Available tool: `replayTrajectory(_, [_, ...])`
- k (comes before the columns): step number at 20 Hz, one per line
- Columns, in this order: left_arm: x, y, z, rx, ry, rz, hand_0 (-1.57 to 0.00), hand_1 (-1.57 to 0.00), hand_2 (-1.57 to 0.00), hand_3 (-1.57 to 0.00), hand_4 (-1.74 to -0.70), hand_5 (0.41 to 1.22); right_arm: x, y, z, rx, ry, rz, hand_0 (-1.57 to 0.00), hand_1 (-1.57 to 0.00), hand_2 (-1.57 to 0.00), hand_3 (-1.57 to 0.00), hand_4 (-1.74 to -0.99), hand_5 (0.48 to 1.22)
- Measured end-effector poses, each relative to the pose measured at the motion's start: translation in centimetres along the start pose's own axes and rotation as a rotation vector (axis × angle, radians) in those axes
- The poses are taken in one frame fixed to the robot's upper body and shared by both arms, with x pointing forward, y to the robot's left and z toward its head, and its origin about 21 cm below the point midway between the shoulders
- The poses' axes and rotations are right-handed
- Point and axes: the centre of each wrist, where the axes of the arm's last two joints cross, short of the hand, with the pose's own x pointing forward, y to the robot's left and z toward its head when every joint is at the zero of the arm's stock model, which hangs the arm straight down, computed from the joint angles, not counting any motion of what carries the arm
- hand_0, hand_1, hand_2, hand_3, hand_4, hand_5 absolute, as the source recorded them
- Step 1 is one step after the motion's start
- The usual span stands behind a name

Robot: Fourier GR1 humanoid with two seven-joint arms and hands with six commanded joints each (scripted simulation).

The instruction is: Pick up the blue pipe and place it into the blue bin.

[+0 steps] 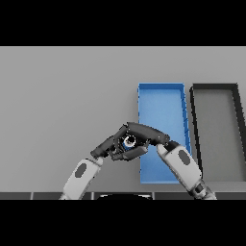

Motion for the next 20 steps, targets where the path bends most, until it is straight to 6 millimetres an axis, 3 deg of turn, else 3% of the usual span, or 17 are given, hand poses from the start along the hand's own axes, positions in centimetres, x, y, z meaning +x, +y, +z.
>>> replayTrajectory(2, [0.0,0.4,-0.3,0.004,0.012,-0.013,-1.57,-1.57,-1.55,-1.37,-1.72,1.221,-0.4,0.1,0.1,-0.017,-0.027,0.013,-1.41,-1.42,-1.42,-1.35,-1.474,0.996])
replayTrajectory(4, [0.0,0.3,-0.2,-0.005,-0.014,-0.011,-1.57,-1.57,-1.55,-1.40,-1.73,1.221,-0.2,0.6,0.1,-0.003,-0.062,0.046,-1.47,-1.47,-1.47,-1.43,-1.481,1.077])
replayTrajectory(10, [0.1,0.2,-0.4,0.016,-0.028,-0.022,-1.57,-1.57,-1.56,-1.43,-1.73,1.221,-0.2,1.2,0.2,-0.031,-0.052,-0.050,-1.54,-1.55,-1.55,-1.53,-1.494,1.183])
replayTrajectory(11, [0.1,0.4,-0.4,0.019,-0.042,-0.023,-1.57,-1.57,-1.57,-1.26,-1.73,1.221,0.0,1.2,0.0,-0.034,-0.042,-0.058,-1.55,-1.55,-1.55,-1.54,-1.495,1.191])
replayTrajectory(12, [0.1,0.4,-0.3,0.024,-0.050,-0.031,-1.45,-1.37,-1.34,-1.05,-1.63,1.221,-0.1,1.2,0.0,-0.032,-0.044,-0.066,-1.55,-1.55,-1.55,-1.55,-1.496,1.197])
replayTrajectory(14, [0.1,0.6,0.1,0.007,-0.041,-0.063,-0.94,-0.88,-0.85,-0.67,-1.41,1.221,-0.1,1.3,0.0,-0.043,-0.059,-0.059,-1.56,-1.56,-1.56,-1.56,-1.497,1.206])
replayTrajectory(16, [0.0,0.9,0.1,-0.035,-0.032,-0.092,-0.60,-0.56,-0.55,-0.43,-1.25,1.221,0.2,1.6,0.1,-0.049,-0.054,-0.051,-1.56,-1.56,-1.56,-1.56,-1.498,1.211])
replayTrajectory(20, [-0.2,1.1,0.4,-0.058,0.030,-0.096,-0.25,-0.23,-0.22,-0.18,-1.06,0.912,0.2,1.6,0.0,-0.061,-0.027,-0.061,-1.57,-1.57,-1.57,-1.57,-1.499,1.217])
